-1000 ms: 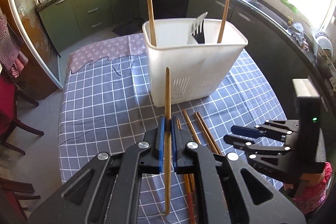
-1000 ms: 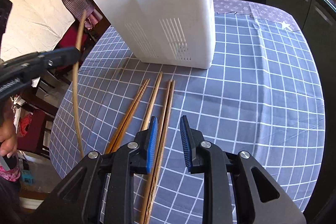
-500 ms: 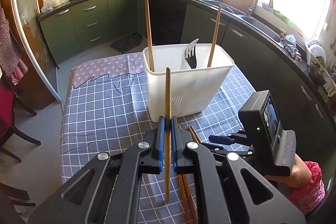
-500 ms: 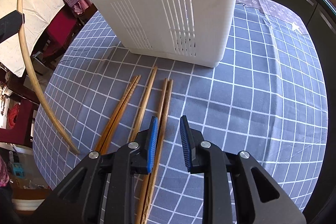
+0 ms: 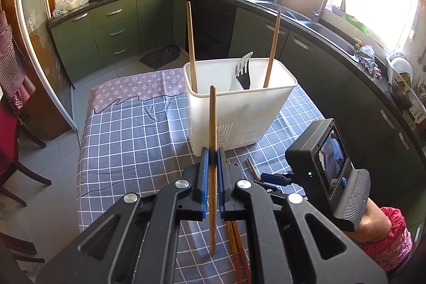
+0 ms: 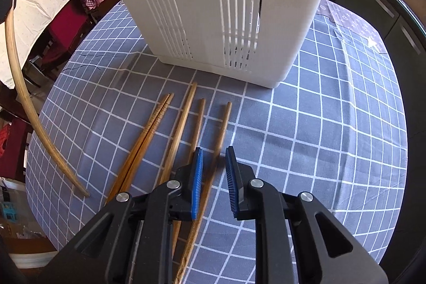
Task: Organize utensils
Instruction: 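Grasp another wooden chopstick with the right gripper and lift it, then lower the left gripper's chopstick into the white holder and open it while the right gripper does the same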
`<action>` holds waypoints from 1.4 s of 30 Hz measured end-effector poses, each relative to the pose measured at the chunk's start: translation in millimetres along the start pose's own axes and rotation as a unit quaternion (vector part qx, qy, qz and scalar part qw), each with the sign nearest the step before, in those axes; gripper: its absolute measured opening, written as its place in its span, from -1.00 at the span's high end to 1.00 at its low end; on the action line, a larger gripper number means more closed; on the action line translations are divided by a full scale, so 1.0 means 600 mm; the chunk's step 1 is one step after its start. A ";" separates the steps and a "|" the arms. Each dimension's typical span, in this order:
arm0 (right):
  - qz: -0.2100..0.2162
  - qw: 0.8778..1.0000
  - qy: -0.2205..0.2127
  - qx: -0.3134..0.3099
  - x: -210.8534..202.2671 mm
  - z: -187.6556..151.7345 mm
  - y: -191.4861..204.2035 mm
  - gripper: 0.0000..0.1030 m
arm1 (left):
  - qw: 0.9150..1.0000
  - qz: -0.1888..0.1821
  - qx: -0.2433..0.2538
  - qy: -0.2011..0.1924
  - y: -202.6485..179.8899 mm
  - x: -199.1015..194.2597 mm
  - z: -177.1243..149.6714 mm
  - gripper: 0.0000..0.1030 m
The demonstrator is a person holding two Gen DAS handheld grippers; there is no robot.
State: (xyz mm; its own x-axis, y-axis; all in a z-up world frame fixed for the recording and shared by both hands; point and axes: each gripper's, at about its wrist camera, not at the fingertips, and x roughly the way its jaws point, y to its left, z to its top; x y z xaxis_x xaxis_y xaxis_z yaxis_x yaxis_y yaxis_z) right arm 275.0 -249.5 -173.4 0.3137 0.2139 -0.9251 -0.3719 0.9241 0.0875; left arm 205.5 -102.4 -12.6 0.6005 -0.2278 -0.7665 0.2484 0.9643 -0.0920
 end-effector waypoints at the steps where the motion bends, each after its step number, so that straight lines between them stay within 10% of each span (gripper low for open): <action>1: -0.002 1.000 0.001 -0.001 0.000 0.000 0.001 0.67 | 1.000 0.000 0.000 0.000 0.000 0.000 0.000 0.88; 15: 0.015 1.000 -0.012 0.014 -0.006 -0.004 -0.009 0.88 | 1.000 -0.007 0.003 -0.003 -0.001 0.003 0.006 0.88; 32: 0.056 0.970 -0.236 0.034 -0.250 -0.016 -0.051 0.88 | 1.000 -0.003 0.008 -0.012 -0.004 0.004 0.020 0.88; 42: 0.046 0.966 -0.254 0.022 -0.278 -0.018 -0.051 0.88 | 1.000 -0.003 0.014 -0.019 -0.006 -0.002 0.020 0.88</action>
State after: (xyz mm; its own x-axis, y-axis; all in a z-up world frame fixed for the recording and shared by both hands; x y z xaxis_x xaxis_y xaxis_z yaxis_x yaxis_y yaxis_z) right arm 224.4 -316.7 -26.0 0.6738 0.4135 -0.6124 -0.3853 0.9038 0.1863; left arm 212.7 -107.4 -3.7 0.6276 -0.2398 -0.7407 0.2735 0.9587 -0.0786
